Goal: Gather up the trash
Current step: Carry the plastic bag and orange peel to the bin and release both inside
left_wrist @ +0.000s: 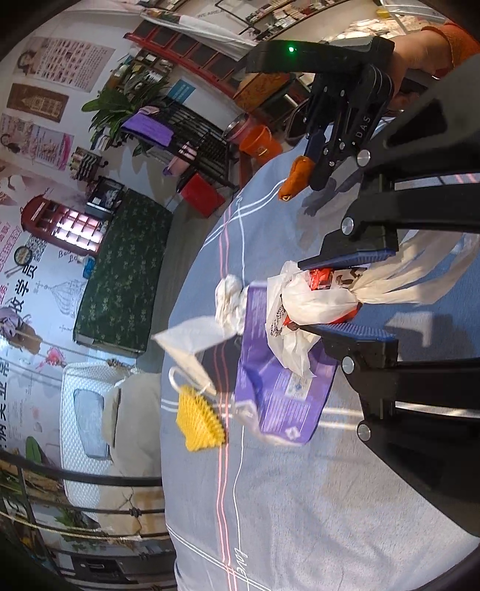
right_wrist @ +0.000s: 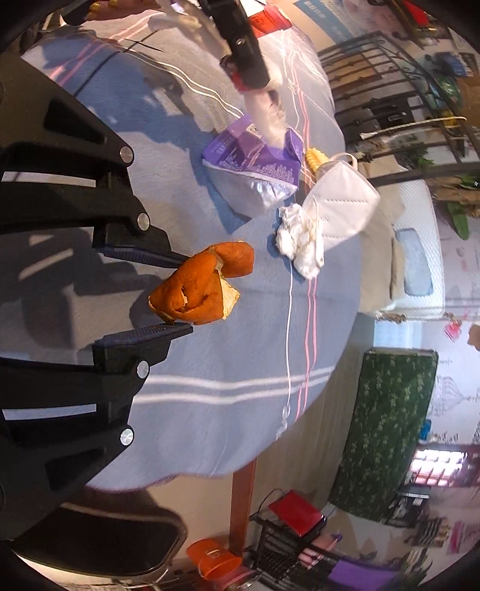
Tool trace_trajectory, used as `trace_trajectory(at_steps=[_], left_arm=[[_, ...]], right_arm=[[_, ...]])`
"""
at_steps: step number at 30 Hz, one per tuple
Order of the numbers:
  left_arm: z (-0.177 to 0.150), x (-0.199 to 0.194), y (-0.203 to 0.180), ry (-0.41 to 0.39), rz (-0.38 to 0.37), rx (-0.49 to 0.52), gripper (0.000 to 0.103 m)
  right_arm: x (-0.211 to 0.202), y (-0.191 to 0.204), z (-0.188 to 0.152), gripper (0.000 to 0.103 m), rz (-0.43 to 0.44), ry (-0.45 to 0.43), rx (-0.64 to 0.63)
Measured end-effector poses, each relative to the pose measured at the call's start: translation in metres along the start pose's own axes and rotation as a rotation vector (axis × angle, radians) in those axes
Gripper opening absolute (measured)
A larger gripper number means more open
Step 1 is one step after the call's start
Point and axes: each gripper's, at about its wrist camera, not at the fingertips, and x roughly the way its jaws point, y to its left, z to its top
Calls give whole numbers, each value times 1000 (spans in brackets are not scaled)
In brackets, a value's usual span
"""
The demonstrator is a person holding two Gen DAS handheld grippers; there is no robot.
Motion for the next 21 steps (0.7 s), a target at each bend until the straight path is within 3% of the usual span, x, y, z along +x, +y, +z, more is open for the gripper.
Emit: trace_trajectory(at_steps=[5,21], left_arm=[[-8,9,-32,21,-41,51,27],[-32,41,-132,84,-210,205,27]], right_arm=[[-22,-32,-13,31,-47,-37,26],[-75,-128,-78,31,-198,-115,296]])
